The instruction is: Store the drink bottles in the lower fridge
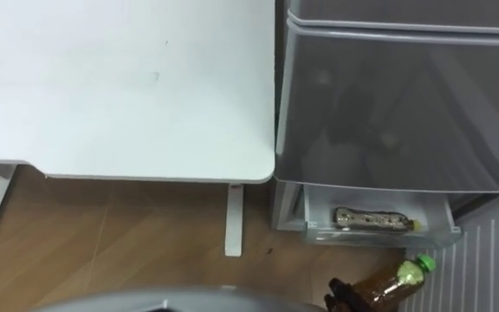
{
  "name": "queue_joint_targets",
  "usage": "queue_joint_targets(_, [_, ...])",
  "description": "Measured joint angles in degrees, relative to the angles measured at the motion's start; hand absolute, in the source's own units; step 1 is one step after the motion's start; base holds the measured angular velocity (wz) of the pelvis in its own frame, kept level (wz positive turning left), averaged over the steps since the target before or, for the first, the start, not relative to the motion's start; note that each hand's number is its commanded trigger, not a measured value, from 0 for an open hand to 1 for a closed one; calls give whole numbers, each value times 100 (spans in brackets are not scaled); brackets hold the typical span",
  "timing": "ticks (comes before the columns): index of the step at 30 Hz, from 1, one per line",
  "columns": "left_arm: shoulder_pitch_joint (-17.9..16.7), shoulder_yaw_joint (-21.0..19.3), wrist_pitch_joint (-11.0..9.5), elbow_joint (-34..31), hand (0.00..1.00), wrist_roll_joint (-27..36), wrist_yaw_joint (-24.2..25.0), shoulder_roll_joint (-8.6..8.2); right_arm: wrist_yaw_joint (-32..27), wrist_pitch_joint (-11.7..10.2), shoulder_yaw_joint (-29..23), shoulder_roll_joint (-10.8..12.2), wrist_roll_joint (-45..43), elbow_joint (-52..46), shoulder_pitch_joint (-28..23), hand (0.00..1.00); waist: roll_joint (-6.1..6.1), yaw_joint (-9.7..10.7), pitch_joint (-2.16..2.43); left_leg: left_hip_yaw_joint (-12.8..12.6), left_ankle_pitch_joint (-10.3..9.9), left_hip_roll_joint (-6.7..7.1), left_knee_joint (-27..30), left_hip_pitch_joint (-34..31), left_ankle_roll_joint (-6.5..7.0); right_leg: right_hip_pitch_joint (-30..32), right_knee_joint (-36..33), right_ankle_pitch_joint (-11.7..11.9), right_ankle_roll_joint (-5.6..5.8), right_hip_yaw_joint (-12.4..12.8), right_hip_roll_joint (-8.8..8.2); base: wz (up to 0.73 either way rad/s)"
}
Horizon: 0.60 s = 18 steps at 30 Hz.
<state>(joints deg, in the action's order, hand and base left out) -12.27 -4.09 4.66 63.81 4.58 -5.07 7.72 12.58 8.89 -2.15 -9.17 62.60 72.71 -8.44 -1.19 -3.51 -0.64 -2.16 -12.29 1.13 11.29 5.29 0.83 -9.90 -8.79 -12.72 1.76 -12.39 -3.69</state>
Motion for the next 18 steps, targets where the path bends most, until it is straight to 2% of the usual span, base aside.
queue_joint_targets(7, [10, 5, 10, 8, 0, -382, 198, 7, 14, -5, 92, 76, 714, -28, 510, 100, 31, 26, -18, -21, -6, -14, -49, 28, -10, 8, 2, 5, -5, 52, 16, -2])
queue_joint_targets(13, [21, 167, 87, -105, 0, -923, 430, 64, 22, -4, 103, 75, 790, -391, 547, 100, 65, 63, 2, 56, -8, -15, 28, -109, -14, 86, -18, 14, -19, -47, 18, 4])
queue_joint_targets(18, [19, 216, 109, -59, 0, -1424, 455, 64, 28, -37, 89, 64, 1187, -386, 575, 100, 96, 44, 35, 86, -14, -28, 159, -306, -21, 187, -101, 15, -21, -112, 19, 7])
